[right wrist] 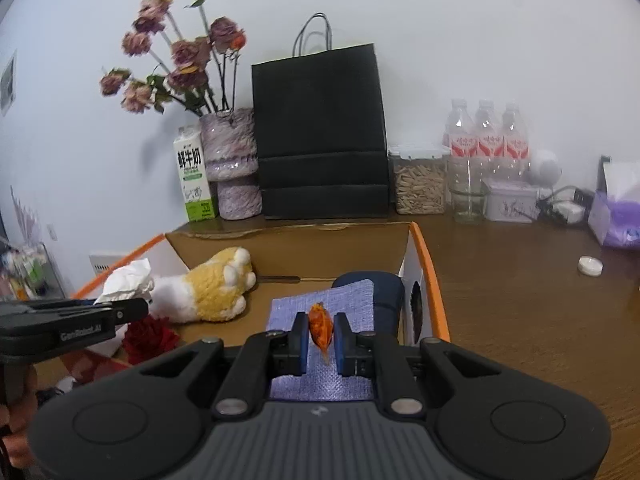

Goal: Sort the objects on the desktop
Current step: 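Place tissue and orange figure into the box and open both grippers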

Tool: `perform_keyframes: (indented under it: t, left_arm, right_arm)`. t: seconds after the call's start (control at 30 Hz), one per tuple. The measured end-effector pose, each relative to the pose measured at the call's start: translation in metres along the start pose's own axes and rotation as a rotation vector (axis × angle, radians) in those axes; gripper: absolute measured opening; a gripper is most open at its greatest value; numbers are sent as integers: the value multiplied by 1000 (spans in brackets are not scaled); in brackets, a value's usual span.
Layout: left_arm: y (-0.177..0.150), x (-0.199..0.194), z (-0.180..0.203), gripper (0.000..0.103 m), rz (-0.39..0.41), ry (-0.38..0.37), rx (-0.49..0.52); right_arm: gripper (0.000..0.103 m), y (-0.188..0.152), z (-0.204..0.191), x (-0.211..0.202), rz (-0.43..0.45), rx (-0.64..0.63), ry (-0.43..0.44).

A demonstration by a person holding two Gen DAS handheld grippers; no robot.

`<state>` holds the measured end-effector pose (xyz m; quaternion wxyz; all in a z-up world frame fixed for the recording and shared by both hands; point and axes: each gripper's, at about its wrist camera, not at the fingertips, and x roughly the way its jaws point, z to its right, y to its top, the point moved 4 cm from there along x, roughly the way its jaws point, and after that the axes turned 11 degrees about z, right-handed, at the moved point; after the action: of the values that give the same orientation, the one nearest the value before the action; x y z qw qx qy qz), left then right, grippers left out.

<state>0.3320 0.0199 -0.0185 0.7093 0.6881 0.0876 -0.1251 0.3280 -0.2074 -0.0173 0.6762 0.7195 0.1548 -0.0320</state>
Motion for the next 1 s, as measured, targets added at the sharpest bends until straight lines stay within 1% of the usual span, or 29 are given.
perform_keyframes:
  t: [0.17, 0.2, 0.27, 0.3, 0.33, 0.37, 0.4, 0.43, 0.47, 0.5, 0.53, 0.6, 1.0]
  left_arm:
    - [-4, 0, 2, 17, -7, 18, 24]
    - [-5, -1, 2, 18, -6, 19, 25]
    - [-5, -1, 2, 26, -11, 25, 26]
    - [-6, -1, 2, 39, -15, 29, 26]
    - [-6, -2, 2, 50, -10, 34, 29]
    - [-5, -2, 2, 55, -5, 39, 33]
    - [-5, -3, 2, 66, 2, 46, 35]
    - [-4, -5, 2, 75, 12, 46, 34]
    - [-3, -7, 2, 82, 25, 35, 29]
    - [-2, -8, 2, 100, 34, 38, 27]
    - [-1, -11, 3, 103, 53, 46, 32]
    - [1, -14, 4, 103, 82, 58, 44]
    - [3, -17, 4, 103, 101, 64, 41]
  right_arm:
    - [12, -4, -1, 0, -22, -13, -11]
    - [14, -4, 0, 0, -22, -11, -13]
    - [16, -4, 0, -1, -24, -15, -21]
    - [21, -4, -1, -1, -23, -23, -25]
    - [33, -5, -1, -2, -19, -25, -27]
    - [42, -4, -1, -4, -10, -21, -24]
    - [67, -3, -1, -5, -1, -16, -19]
    - [85, -1, -1, -8, 14, -13, -15]
    - [89, 1, -2, -10, 34, -17, -12]
    - [92, 3, -4, -13, 56, -26, -11]
    - [98, 4, -4, -14, 72, -32, -16]
    - [103, 5, -4, -14, 80, -38, -33]
    - [103, 5, 0, -17, 85, -13, -47]
